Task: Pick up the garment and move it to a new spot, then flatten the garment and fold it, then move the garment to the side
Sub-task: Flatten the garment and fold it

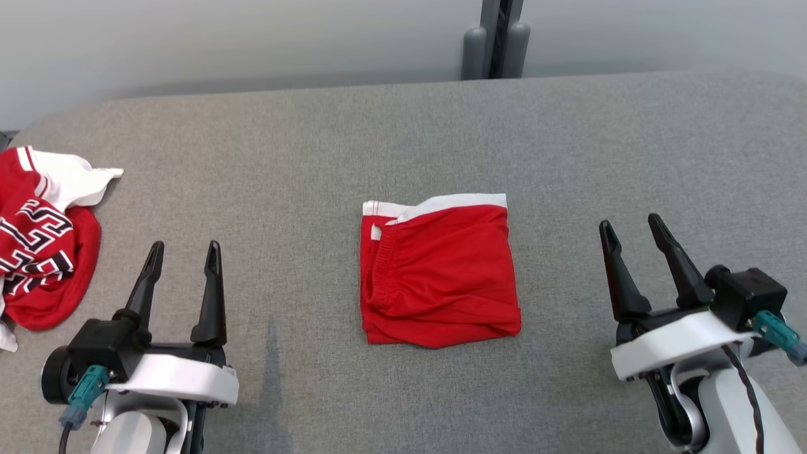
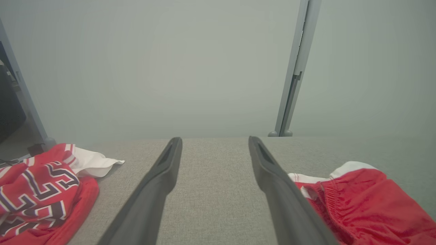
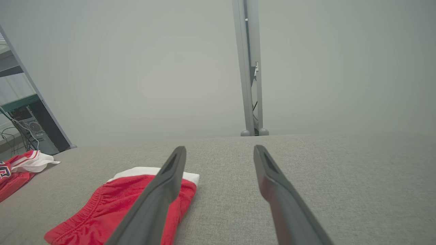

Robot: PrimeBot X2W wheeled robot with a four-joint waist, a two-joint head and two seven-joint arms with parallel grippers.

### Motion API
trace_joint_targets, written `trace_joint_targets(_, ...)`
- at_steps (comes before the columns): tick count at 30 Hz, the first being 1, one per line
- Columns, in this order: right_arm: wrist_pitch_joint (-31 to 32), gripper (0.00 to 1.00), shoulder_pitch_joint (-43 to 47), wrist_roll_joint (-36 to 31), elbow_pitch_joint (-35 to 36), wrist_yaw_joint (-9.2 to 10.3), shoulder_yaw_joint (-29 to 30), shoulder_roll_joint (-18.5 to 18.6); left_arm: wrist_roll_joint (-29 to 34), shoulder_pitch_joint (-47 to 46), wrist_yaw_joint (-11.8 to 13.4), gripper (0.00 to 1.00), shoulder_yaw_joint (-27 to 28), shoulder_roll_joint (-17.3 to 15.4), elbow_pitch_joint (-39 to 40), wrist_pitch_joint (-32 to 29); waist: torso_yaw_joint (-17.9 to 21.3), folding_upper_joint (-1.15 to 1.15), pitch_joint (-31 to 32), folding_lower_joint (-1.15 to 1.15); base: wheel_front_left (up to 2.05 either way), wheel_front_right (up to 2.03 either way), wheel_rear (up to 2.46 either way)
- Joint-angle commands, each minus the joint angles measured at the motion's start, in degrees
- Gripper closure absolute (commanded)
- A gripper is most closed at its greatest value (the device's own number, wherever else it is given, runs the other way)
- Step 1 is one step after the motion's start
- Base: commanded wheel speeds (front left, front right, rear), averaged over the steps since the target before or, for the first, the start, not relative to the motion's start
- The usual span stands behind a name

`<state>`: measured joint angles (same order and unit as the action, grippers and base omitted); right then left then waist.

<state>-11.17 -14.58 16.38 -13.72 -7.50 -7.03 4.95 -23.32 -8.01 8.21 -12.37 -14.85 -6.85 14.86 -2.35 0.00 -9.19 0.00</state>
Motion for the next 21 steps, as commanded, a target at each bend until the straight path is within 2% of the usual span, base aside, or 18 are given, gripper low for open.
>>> trace_joint_targets(1,0.8,0.00,1.7,-0.8,1.4,0.02,0.5,0.0,-0.4,0.9,0.3,0.00,0.1,-0.4,0.3,0.0,0.1,0.00,1.4,0.00,0.00,0.00,0.00)
trace_joint_targets(21,8.5,0.00,15.6,-3.3,11.8,0.02,5.7,-0.1,-0.3,8.9,2.4,0.00,-1.4,-2.1,2.8,-3.7,-0.5,0.00,10.0,0.00,0.00,0.00,0.00)
